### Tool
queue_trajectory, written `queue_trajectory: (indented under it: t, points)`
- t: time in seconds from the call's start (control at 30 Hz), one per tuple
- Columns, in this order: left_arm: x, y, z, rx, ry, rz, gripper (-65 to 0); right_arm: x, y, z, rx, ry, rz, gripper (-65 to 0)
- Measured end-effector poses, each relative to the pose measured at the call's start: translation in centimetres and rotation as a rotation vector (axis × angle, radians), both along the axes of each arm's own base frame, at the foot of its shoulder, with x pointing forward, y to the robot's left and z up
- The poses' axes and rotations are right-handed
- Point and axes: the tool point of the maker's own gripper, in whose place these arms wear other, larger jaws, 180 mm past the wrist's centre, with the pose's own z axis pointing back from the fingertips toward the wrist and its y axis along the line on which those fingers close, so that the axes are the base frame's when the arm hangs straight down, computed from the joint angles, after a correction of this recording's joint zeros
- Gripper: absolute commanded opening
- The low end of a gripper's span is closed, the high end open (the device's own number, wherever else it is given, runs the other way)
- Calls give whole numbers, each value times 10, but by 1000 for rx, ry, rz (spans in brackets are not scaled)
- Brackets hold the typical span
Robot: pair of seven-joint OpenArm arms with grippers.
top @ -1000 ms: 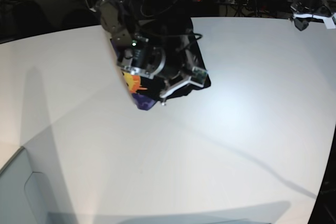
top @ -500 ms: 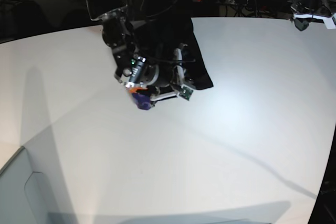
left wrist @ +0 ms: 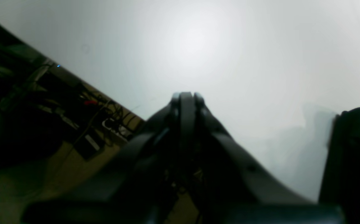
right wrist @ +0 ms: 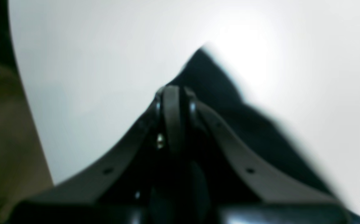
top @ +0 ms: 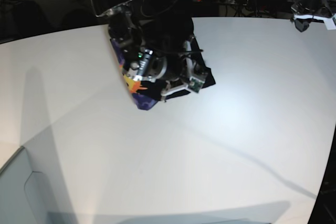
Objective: Fold the T-shirt properly
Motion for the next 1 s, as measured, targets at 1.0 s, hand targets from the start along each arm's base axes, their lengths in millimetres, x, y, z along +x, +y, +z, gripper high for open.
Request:
queue_trajectory:
  t: [1.0]
  points:
    - [22, -3, 5, -8, -64, -3, -650, -98, -24, -41, -138, 144, 95, -649]
